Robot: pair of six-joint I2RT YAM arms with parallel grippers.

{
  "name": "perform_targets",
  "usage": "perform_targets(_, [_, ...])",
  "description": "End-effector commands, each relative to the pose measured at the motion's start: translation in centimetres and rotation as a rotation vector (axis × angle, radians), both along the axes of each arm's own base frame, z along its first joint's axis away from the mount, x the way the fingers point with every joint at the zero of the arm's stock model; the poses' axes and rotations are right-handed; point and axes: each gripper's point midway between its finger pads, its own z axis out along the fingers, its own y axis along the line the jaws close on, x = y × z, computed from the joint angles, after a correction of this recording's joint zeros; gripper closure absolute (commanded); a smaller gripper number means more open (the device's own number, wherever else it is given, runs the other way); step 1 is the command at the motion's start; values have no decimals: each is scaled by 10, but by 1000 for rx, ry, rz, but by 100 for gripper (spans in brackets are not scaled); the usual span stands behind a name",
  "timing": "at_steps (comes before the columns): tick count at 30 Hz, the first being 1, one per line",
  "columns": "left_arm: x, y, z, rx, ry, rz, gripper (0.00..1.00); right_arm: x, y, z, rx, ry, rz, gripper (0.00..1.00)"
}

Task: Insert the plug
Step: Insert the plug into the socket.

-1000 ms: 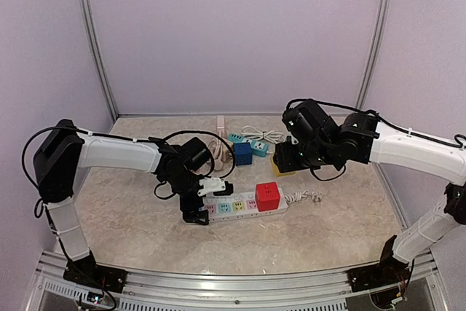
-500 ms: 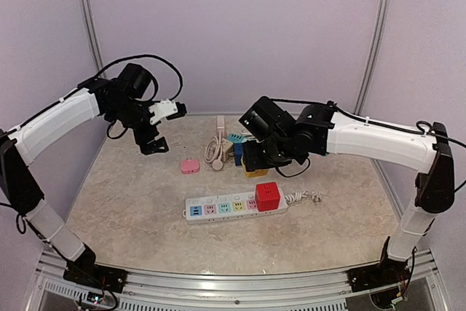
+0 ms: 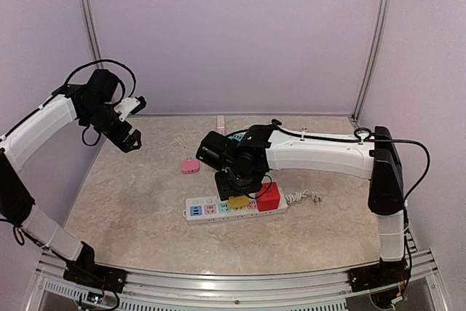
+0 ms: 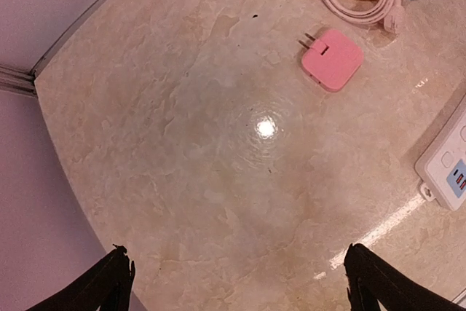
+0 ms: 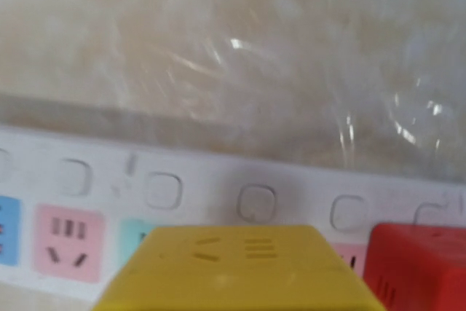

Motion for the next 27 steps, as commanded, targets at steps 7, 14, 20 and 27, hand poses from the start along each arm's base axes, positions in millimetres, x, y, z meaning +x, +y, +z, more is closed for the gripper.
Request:
perform_targets(7, [-8,-38,-37,-173,-70,10,1,-14,-5,-23,-42,63,-103,100])
perform_targets(14, [-8,-43,-39,-215,-94,9,1,-6,-13,-29,-40,19,-177,100])
perform_targets(20, [-10,-40,-40,-204,-103,9,1,-4,-16,-37,-42,24,-181,100])
perform_targets(27, [-8,-39,-39,-201,-111,16,1,-11,-22,-51,-77,69,-176,100])
